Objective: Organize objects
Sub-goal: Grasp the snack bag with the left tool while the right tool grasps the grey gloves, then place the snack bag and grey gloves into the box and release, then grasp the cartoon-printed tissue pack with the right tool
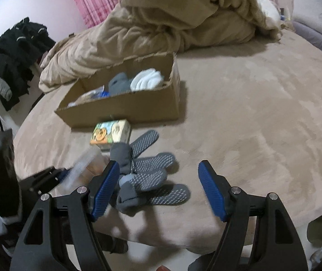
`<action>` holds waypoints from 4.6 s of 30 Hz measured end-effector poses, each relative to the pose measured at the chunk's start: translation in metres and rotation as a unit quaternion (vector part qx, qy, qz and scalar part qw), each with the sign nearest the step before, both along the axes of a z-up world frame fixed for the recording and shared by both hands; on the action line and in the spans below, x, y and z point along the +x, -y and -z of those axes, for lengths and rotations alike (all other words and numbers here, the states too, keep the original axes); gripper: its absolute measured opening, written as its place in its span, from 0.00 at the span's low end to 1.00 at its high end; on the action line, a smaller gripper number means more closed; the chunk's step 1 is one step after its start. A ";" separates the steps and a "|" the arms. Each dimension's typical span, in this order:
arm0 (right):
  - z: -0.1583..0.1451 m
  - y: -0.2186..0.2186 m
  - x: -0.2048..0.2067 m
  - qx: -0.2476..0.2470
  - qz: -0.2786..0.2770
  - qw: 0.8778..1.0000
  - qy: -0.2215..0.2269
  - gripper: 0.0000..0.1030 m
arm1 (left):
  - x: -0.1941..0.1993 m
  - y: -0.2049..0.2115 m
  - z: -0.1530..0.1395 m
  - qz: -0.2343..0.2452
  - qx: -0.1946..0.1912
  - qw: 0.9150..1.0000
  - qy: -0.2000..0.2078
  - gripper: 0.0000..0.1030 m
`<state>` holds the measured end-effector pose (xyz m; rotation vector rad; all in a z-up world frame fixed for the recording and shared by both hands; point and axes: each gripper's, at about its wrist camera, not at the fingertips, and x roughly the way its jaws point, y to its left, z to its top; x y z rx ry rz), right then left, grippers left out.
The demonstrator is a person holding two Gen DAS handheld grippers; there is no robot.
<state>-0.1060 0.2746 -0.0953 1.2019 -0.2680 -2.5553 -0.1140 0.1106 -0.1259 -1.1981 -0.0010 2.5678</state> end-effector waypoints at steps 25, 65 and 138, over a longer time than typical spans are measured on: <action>0.013 0.061 0.010 0.084 -0.030 0.996 -0.005 0.25 | 0.028 0.069 -0.033 -0.053 0.025 0.998 -0.009 0.48; -0.143 0.099 -0.039 0.016 -0.029 0.993 -0.113 0.26 | -0.027 0.124 -0.153 -0.047 0.040 0.992 -0.109 0.48; -0.134 0.068 0.019 0.021 0.005 0.992 -0.128 0.80 | 0.031 0.120 -0.167 -0.060 0.039 0.991 -0.114 0.91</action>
